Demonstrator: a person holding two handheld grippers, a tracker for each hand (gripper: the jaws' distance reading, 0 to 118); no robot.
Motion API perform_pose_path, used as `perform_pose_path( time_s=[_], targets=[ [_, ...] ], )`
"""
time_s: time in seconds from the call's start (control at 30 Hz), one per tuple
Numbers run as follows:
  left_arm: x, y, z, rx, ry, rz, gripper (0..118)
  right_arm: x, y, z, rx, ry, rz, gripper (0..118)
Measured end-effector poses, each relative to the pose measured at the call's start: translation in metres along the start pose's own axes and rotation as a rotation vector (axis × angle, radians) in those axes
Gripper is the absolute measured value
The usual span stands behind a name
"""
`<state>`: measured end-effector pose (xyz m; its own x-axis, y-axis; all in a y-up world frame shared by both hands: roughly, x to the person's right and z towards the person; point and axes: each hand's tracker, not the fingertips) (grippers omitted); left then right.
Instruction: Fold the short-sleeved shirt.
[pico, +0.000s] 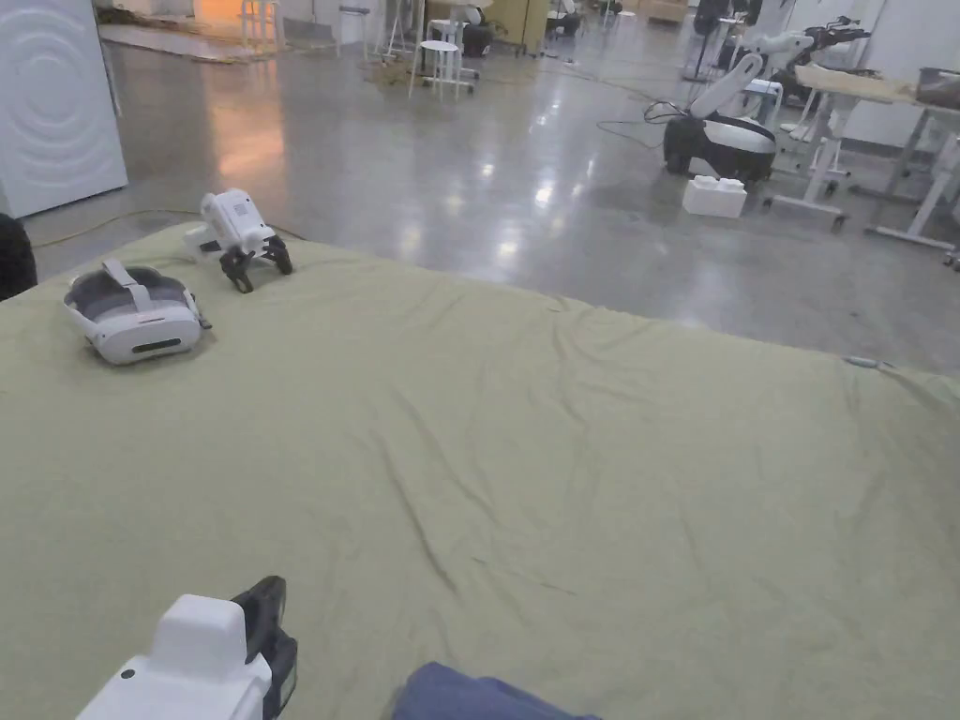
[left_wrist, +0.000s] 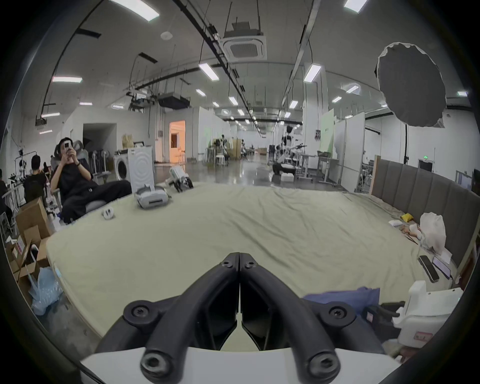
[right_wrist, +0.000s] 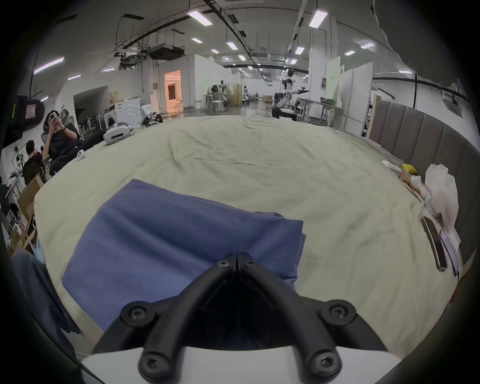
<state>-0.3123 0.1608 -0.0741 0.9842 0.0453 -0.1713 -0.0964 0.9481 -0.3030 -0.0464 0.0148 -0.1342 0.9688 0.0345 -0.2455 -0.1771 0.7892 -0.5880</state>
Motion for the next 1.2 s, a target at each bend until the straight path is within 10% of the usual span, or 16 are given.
perform_pose_path(
  time_s=[0.13, 0.3, 0.37, 0.73, 0.93, 1.2],
  targets=[
    [-0.016, -0.005, -0.018, -0.149, -0.159, 0.113, 4, 0.006, 0.012, 0.003, -0.016, 0.028, -0.007, 0],
    [-0.039, -0.013, -0.078, -0.471, -0.538, 0.282, 72, 0.015, 0.012, 0.004, -0.027, 0.059, 0.002, 0],
    [-0.036, -0.022, -0.101, -0.568, -0.595, 0.296, 81, 0.016, 0.011, 0.004, -0.029, 0.061, 0.002, 0],
    [-0.038, -0.101, -0.187, -0.861, -0.837, 0.749, 81, 0.02, 0.01, 0.004, -0.031, 0.066, 0.002, 0],
    [-0.049, -0.095, -0.192, -0.906, -0.82, 0.653, 59, 0.021, 0.015, 0.01, -0.078, -0.032, -0.015, 0],
    [-0.069, -0.087, -0.199, -0.907, -0.816, 0.655, 68, 0.012, 0.007, -0.006, -0.065, -0.018, 0.01, 0]
  ],
)
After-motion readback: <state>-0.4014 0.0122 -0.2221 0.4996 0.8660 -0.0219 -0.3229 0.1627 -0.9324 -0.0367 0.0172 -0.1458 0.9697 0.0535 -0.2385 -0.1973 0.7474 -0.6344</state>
